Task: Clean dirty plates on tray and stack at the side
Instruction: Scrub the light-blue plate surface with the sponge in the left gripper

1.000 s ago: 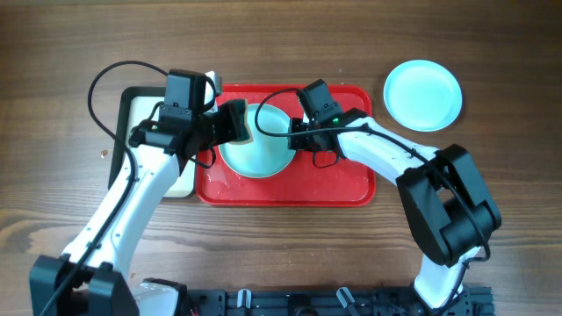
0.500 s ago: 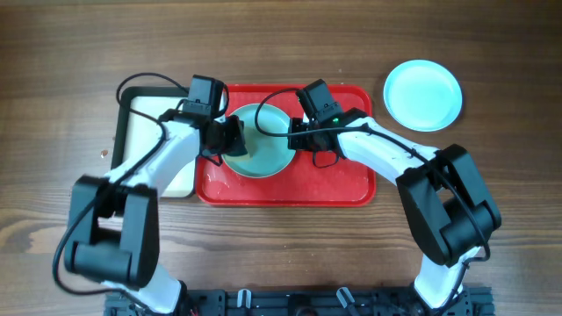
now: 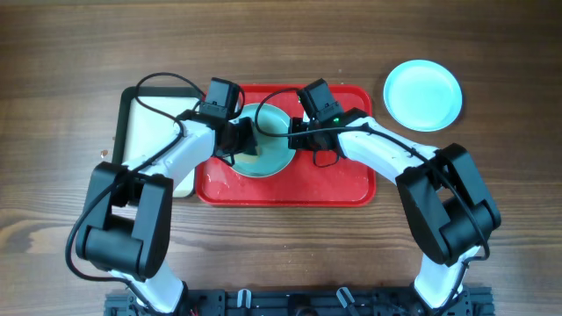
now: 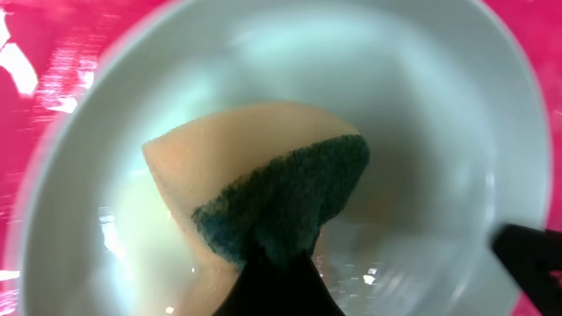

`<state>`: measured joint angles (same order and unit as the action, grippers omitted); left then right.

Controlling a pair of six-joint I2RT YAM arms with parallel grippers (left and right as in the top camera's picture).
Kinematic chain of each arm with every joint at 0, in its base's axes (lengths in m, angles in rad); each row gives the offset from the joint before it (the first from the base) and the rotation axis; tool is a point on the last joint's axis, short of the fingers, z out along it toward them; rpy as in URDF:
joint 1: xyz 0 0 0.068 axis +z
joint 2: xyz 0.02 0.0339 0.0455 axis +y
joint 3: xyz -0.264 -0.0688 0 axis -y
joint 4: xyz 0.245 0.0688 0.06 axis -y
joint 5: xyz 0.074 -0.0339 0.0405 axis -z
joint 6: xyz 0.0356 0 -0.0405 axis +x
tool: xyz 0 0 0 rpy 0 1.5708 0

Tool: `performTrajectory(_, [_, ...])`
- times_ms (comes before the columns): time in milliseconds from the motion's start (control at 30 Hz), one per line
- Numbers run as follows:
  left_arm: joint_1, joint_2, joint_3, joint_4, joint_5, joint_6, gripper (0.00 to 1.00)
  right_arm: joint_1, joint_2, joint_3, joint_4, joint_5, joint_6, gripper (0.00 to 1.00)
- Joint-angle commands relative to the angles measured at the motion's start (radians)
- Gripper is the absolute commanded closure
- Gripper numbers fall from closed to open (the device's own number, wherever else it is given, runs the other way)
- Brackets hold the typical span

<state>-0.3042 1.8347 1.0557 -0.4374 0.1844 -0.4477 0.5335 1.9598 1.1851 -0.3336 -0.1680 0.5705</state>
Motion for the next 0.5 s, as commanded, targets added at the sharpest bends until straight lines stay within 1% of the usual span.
performTrajectory(0, [-0.032, 0.047, -0.010, 0.024, 0.137, -0.010, 0.96, 0.013, 0.015, -0.003, 0.019, -0.072, -0.022, 0.96])
performTrajectory(100, [-0.032, 0.047, -0.010, 0.050, 0.188, -0.010, 0.96, 0.013, 0.015, -0.003, 0.019, -0.072, -0.021, 0.96])
performTrajectory(267, [-0.032, 0.047, -0.010, 0.084, 0.202, -0.011, 0.96, 0.013, 0.015, -0.003, 0.018, -0.071, -0.021, 0.96])
performTrajectory(400, [-0.030, 0.047, -0.010, 0.121, 0.267, -0.010, 0.96, 0.013, 0.015, -0.003, 0.016, -0.071, -0.021, 0.96])
performTrajectory(467, [-0.024, 0.034, -0.006, 0.121, 0.271, -0.009, 0.96, 0.013, 0.015, -0.003, 0.016, -0.071, -0.021, 0.96])
